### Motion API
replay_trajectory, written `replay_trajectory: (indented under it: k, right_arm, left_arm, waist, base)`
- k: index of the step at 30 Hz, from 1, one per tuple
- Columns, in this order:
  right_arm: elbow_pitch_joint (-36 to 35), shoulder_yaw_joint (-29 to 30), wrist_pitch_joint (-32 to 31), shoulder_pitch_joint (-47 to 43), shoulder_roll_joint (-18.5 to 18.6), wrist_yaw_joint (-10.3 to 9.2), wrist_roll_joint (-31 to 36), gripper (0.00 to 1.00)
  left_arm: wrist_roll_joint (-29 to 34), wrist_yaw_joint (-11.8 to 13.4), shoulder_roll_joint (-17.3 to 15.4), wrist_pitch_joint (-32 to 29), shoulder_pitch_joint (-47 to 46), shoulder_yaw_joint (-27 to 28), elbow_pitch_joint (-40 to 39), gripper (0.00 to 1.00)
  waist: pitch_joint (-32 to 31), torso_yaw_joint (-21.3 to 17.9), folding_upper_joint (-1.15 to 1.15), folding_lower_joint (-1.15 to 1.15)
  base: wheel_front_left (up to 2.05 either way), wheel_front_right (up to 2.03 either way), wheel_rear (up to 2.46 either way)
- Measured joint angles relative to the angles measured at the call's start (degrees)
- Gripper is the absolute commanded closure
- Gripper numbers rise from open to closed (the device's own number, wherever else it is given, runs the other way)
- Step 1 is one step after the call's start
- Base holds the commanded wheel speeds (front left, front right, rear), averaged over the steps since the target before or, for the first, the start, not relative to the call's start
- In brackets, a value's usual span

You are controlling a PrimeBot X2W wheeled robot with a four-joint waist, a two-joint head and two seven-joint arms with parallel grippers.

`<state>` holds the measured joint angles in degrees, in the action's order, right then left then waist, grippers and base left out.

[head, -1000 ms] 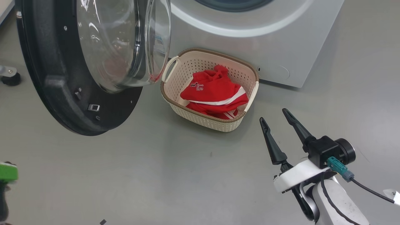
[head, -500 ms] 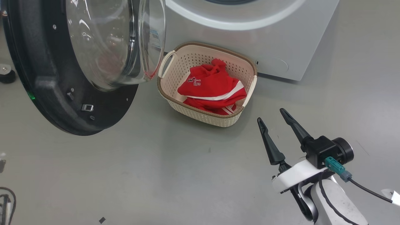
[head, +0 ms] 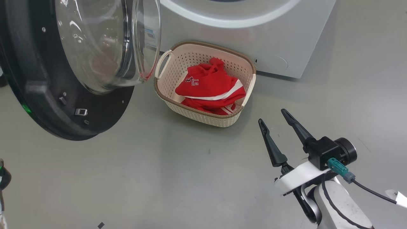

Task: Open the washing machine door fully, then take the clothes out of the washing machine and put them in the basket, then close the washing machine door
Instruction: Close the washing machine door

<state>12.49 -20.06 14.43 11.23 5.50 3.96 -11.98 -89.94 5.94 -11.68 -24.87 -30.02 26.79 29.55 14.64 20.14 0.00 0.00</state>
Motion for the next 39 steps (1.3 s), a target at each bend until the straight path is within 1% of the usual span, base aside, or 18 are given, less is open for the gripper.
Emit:
replay_trajectory:
  k: [2, 11, 13, 17, 21, 25, 33, 36, 39]
  right_arm:
    - [0.0, 0.0, 0.0, 0.0, 0.0, 0.0, 0.0, 0.0]
    - [0.2, 0.0, 0.0, 0.2, 0.0, 0.0, 0.0, 0.0]
    - [0.2, 0.0, 0.0, 0.2, 0.0, 0.0, 0.0, 0.0]
    - [0.2, 0.1, 0.0, 0.4, 0.0, 0.0, 0.0, 0.0]
    - [0.3, 0.2, 0.0, 0.5, 0.0, 0.0, 0.0, 0.0]
    - [0.4, 0.2, 0.0, 0.9, -0.1, 0.0, 0.0, 0.0]
    - [1.0, 0.3, 0.0, 1.2, -0.2, 0.0, 0.0, 0.0]
    - [1.1, 0.3, 0.0, 1.2, -0.3, 0.0, 0.0, 0.0]
    - [1.2, 0.2, 0.0, 1.2, -0.5, 0.0, -0.1, 0.0]
  left_arm:
    - [-1.5, 0.3, -0.1, -1.9, -0.6, 0.2, 0.3, 1.0]
    - [-2.6, 0.3, -0.7, -10.9, -1.1, -3.0, -0.4, 1.0]
    - [-2.9, 0.3, -0.7, -11.6, -1.1, -3.0, -0.5, 1.0]
    - [-5.5, 0.3, -0.6, -14.5, -1.1, -3.0, -1.0, 1.0]
    - [-5.9, 0.4, -0.6, -16.5, -0.9, -3.0, -1.5, 1.0]
    - [-8.2, 0.6, -0.1, -19.3, -0.8, -3.3, -3.0, 1.0]
    - [-9.9, 0.7, 0.2, -24.5, 1.4, -3.8, -6.7, 1.0]
    - [-12.1, 0.8, 1.1, -25.0, 2.1, -3.0, -7.6, 1.0]
    - [-12.9, 0.8, 1.9, -25.8, 2.8, -2.7, -8.6, 1.0]
  waist:
    - [0.1, -0.2, 0.0, 0.0]
    - [0.3, -0.8, 0.0, 0.0]
    - [0.3, -0.9, 0.0, 0.0]
    - [0.5, -1.1, 0.0, 0.0]
    - [0.6, -1.4, 0.0, 0.0]
    - [0.5, -1.8, 0.0, 0.0]
    - [-0.4, -3.2, 0.0, 0.0]
    - [-0.8, -3.7, 0.0, 0.0]
    - [-1.1, -4.2, 0.0, 0.0]
  base:
    - [0.0, 0.0, 0.0]
    - [0.0, 0.0, 0.0]
    - [0.0, 0.0, 0.0]
    - [0.0, 0.0, 0.0]
    - [0.0, 0.0, 0.0]
    - [0.0, 0.0, 0.0]
    - [0.0, 0.0, 0.0]
    - [0.0, 0.0, 0.0]
    - [0.0, 0.0, 0.0]
